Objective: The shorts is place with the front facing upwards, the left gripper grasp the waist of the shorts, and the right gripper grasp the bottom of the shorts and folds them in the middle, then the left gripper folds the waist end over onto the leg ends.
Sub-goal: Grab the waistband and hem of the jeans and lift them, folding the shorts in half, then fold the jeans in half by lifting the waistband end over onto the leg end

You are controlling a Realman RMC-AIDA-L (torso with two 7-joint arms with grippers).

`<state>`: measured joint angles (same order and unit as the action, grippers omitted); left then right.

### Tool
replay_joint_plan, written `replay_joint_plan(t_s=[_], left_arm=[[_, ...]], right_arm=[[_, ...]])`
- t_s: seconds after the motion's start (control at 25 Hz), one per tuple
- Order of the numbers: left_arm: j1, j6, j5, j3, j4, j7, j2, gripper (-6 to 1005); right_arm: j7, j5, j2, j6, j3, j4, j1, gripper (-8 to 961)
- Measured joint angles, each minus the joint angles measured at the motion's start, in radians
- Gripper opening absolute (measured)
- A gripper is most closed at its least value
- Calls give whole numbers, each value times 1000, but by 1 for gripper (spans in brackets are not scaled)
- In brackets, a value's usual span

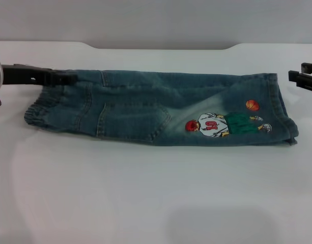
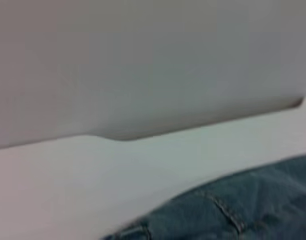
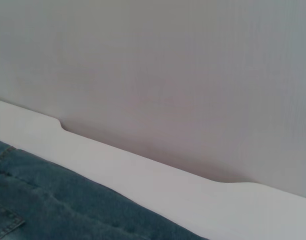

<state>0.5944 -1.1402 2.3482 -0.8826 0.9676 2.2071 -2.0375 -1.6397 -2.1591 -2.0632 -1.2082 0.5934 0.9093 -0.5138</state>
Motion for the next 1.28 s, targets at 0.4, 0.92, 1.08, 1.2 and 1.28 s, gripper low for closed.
replay_joint_plan(t_s=[0.4, 0.92, 1.08, 1.2, 1.28], left_arm=[[19, -15, 124, 7, 27, 60, 10, 817], [23, -230, 263, -1, 114, 66, 68, 817], [22, -217, 316, -1, 108, 71, 46, 818], [20, -197, 362, -1, 105, 72, 21, 817], [20, -189, 379, -1, 103, 68, 9, 816]], right_arm=[[12, 5, 0, -1, -4, -2, 5, 414], [67, 50, -1, 1, -4, -31, 18, 415], [68, 52, 0, 1, -2, -31, 18, 415], [68, 55, 0, 1, -6, -31, 18, 415], [67, 55, 0, 1, -5, -31, 18, 415]])
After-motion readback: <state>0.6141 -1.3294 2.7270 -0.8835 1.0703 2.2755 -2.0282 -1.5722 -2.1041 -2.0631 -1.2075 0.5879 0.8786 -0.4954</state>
